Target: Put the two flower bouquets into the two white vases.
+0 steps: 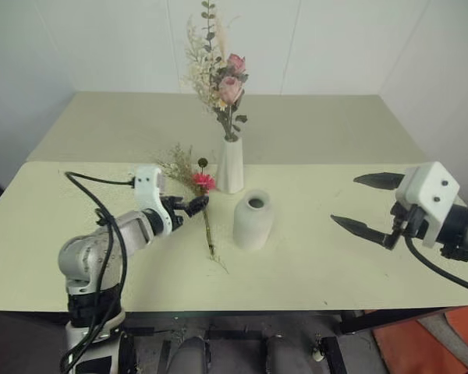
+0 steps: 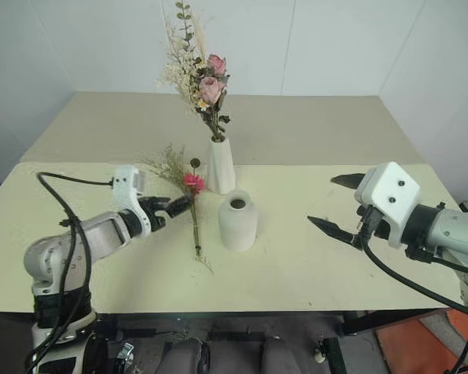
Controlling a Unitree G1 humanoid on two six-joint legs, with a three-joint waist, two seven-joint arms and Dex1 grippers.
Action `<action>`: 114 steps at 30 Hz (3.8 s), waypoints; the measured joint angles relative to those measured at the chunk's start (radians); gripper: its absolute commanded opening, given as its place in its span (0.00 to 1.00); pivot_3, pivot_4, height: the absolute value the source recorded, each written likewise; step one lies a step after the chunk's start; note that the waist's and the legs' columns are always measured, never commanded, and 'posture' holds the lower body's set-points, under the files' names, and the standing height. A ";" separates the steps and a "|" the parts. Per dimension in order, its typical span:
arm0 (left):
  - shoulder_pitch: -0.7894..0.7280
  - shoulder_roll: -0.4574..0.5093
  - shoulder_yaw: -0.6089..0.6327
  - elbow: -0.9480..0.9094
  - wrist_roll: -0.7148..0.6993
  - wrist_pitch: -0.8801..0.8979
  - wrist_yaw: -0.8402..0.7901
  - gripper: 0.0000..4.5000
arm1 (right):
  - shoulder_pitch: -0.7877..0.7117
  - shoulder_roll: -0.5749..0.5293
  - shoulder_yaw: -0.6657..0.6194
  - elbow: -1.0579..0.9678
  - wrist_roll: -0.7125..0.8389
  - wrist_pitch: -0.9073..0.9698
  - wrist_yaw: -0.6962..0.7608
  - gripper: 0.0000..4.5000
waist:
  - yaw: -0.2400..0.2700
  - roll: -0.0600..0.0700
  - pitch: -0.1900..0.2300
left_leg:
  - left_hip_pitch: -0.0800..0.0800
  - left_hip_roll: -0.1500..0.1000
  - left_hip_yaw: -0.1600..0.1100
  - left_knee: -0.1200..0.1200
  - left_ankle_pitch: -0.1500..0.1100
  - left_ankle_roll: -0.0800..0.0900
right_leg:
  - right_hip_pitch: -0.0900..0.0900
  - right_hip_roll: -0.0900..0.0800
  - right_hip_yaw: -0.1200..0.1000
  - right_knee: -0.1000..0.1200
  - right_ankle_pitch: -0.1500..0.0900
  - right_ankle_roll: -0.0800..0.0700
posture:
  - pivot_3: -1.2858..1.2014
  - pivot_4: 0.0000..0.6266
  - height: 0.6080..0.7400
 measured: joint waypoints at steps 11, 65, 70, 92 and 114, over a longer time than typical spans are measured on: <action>-0.144 -0.186 -0.012 0.085 0.168 0.195 0.190 0.99 | 0.014 -0.001 -0.025 -0.019 0.008 0.005 0.002 1.00 | 0.003 0.000 0.000 | 0.000 -0.001 0.000 0.000 0.000 0.000 | 0.000 0.000 0.000 0.000 0.000 0.000 | 0.52 0.24 1.00; -0.642 0.017 0.008 0.807 -0.238 -0.715 -1.094 0.01 | 0.301 0.062 -0.401 -0.129 0.122 0.092 0.036 1.00 | 0.008 0.000 0.000 | -0.007 0.000 -0.001 0.003 -0.001 0.001 | -0.001 0.001 -0.004 -0.005 0.000 0.000 | 0.52 0.24 1.00; -0.641 0.007 -0.133 0.853 -0.111 -0.772 -1.260 0.01 | 0.375 0.115 -0.454 -0.221 0.145 0.128 -0.004 1.00 | 0.003 0.000 0.000 | -0.007 0.000 -0.001 0.003 -0.001 0.001 | -0.002 0.001 -0.003 -0.005 0.000 0.000 | 0.52 0.24 1.00; -0.534 -0.076 -0.235 0.897 0.094 -0.944 -1.347 0.01 | 0.400 0.113 -0.451 -0.250 0.126 0.132 -0.089 1.00 | 0.006 0.000 0.000 | -0.008 0.000 -0.001 0.003 -0.001 0.002 | -0.002 0.001 -0.003 -0.005 0.000 0.001 | 0.52 0.24 1.00; -0.380 -0.057 -0.263 0.767 0.127 -0.966 -1.382 0.66 | 0.368 0.085 -0.406 -0.196 0.073 0.096 -0.072 1.00 | 0.009 0.000 0.000 | -0.007 0.000 -0.001 0.003 -0.001 0.002 | -0.002 0.001 -0.002 -0.005 0.000 0.001 | 0.52 0.24 1.00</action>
